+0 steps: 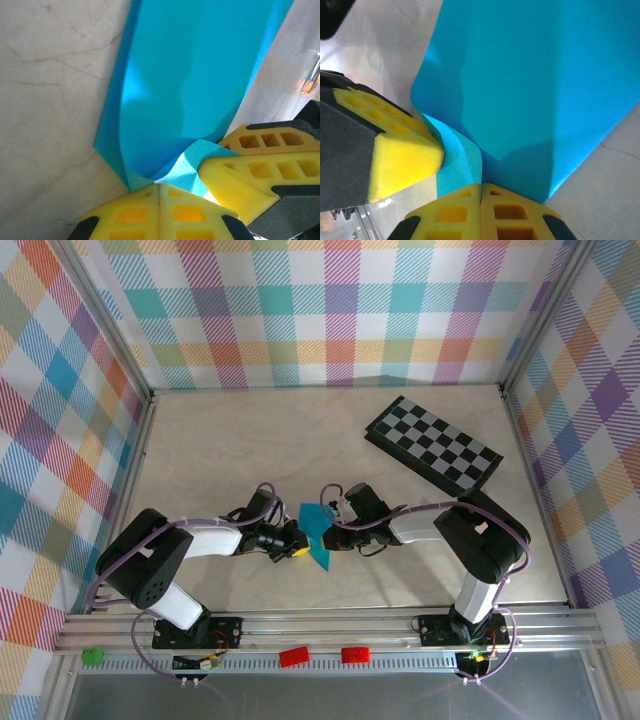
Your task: Fold a paper plane with a square sheet of paper (pick it up from the middle)
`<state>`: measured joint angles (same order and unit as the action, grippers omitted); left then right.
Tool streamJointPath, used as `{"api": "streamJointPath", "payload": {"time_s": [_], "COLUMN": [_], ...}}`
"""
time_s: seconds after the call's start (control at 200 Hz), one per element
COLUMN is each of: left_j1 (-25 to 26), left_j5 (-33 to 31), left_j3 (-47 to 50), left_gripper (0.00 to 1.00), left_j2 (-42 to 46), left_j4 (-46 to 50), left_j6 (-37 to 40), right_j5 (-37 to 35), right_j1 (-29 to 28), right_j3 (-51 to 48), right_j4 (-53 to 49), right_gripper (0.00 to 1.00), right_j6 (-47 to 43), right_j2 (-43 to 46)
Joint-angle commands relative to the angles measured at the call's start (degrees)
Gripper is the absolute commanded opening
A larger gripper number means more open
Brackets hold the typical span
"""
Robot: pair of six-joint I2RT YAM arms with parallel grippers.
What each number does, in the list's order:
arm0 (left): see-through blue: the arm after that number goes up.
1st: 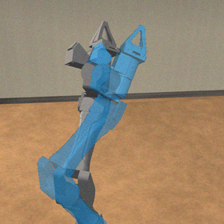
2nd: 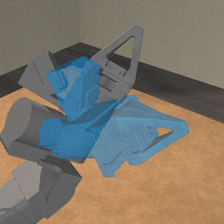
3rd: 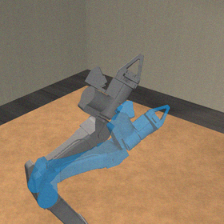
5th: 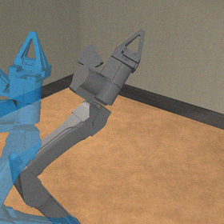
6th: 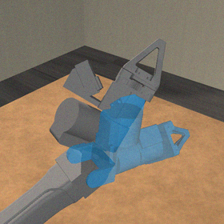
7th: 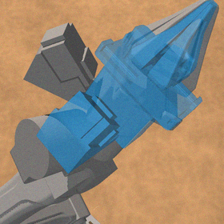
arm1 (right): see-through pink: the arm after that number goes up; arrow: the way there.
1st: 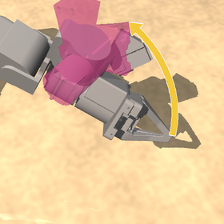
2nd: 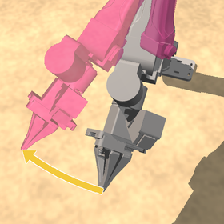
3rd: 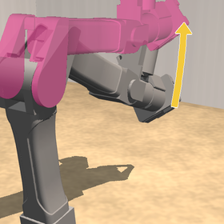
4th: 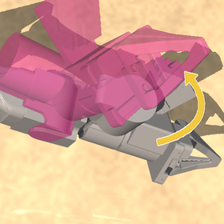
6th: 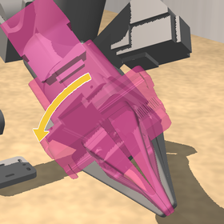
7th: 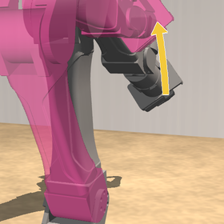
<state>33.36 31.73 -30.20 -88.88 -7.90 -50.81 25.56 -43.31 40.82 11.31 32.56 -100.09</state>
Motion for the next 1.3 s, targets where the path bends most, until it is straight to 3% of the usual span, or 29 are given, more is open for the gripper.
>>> {"api": "streamJointPath", "payload": {"time_s": [0.0,0.25,0.49,0.715,0.81,0.925,1.045,1.205,1.295], "left_j1": [0.47,0.52,1.22,1.36,1.44,1.44,1.46,1.44,1.44], "left_j5": [-3.48,-2.11,-0.43,-3.77,-4.65,-5.51,-5.45,-5.38,-5.18], "left_j3": [-0.46,-5.59,-7.90,-5.21,-2.87,-1.84,-2.19,-2.96,-2.94], "left_gripper": [0.00,0.03,0.02,0.00,0.00,0.00,0.00,0.00,0.00], "left_j2": [1.17,6.89,0.63,-3.14,-4.22,-5.00,-4.97,-5.11,-4.98], "left_j4": [7.96,10.37,7.19,8.03,7.86,8.45,8.55,8.62,8.38], "left_j6": [3.45,4.18,3.30,4.99,5.62,6.87,7.11,7.29,7.19], "right_j5": [-2.01,-2.25,-2.41,-1.69,-1.21,-3.94,-8.25,-5.80,-1.24], "right_j1": [0.24,0.24,0.24,0.29,0.25,0.24,0.24,0.24,-0.96], "right_j3": [-1.61,-1.53,-1.62,-0.97,0.34,3.23,5.85,8.21,8.74], "right_j4": [-1.46,-1.66,-1.49,-1.62,-2.83,-8.69,-17.02,-23.32,-22.82], "right_gripper": [0.04,0.04,0.05,0.05,0.12,0.32,0.42,0.43,0.35], "right_j6": [0.31,0.13,0.31,0.30,0.36,-0.37,-1.07,1.94,3.60], "right_j2": [-1.08,-1.06,-1.08,-1.24,-0.50,2.63,6.86,8.73,8.13]}}
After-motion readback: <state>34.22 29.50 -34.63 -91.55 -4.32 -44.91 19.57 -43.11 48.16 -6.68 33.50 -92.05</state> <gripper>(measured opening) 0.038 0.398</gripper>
